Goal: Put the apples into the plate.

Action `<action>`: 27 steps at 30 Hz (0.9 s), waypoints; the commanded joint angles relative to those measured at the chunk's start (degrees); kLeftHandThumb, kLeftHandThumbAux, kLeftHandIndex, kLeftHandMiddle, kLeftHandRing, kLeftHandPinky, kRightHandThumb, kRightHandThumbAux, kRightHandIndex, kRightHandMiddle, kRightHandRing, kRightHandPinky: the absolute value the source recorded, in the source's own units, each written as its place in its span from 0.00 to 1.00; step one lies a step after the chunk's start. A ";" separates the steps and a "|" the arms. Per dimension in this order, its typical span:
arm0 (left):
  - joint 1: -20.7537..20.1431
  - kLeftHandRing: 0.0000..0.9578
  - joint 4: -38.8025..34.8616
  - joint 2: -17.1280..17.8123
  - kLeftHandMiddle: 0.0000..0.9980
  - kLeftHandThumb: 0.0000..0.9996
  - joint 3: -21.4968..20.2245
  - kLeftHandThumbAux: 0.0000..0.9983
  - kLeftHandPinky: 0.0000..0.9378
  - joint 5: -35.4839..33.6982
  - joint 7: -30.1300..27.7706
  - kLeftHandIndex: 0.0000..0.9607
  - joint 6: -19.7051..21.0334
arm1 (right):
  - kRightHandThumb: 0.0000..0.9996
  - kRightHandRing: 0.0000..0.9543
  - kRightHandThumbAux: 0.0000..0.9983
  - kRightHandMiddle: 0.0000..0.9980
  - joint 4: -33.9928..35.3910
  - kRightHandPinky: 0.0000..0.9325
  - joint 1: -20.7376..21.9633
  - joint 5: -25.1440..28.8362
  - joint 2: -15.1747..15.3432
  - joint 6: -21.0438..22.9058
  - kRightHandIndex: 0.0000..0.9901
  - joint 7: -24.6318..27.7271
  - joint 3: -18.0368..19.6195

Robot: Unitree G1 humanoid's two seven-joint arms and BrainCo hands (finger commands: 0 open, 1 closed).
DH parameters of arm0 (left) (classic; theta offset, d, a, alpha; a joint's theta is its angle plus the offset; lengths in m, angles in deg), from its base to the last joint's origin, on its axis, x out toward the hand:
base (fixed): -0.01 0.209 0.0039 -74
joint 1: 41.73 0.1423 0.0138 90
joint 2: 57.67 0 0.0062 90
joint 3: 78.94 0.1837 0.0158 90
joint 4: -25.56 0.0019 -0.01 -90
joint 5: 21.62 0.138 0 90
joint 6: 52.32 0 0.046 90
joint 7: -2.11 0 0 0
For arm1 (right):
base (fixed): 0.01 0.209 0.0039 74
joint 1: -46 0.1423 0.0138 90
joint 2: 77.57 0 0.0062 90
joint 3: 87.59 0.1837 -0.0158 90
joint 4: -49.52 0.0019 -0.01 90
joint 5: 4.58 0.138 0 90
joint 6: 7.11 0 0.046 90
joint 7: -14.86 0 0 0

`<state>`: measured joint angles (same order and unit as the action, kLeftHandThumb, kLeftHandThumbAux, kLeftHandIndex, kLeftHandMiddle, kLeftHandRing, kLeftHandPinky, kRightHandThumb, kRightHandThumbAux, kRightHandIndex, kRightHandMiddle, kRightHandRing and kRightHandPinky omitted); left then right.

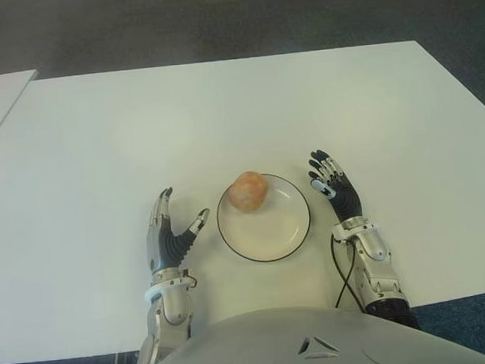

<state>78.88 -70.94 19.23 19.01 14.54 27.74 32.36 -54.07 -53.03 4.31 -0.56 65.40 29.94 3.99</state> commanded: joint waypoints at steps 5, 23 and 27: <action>-3.24 0.05 7.61 -1.79 0.07 0.06 1.38 0.44 0.04 -4.28 3.15 0.04 -6.05 | 0.15 0.00 0.59 0.03 -1.23 0.00 -2.15 -1.01 0.11 2.04 0.03 -0.47 -0.37; -3.52 0.09 15.34 -3.03 0.08 0.08 0.30 0.43 0.12 -21.20 -3.42 0.07 -19.28 | 0.12 0.00 0.62 0.03 -1.13 0.00 -2.22 -1.61 0.11 1.29 0.01 -0.87 -0.79; -3.66 0.10 15.98 -3.39 0.09 0.08 -0.10 0.45 0.14 -22.07 -4.20 0.07 -19.99 | 0.13 0.00 0.61 0.03 -1.05 0.00 -2.34 -1.44 -0.13 1.04 0.02 -1.06 -0.71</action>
<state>74.22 -57.55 16.50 18.89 -6.30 25.01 11.42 -53.42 -53.42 3.35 -0.23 64.94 29.31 3.50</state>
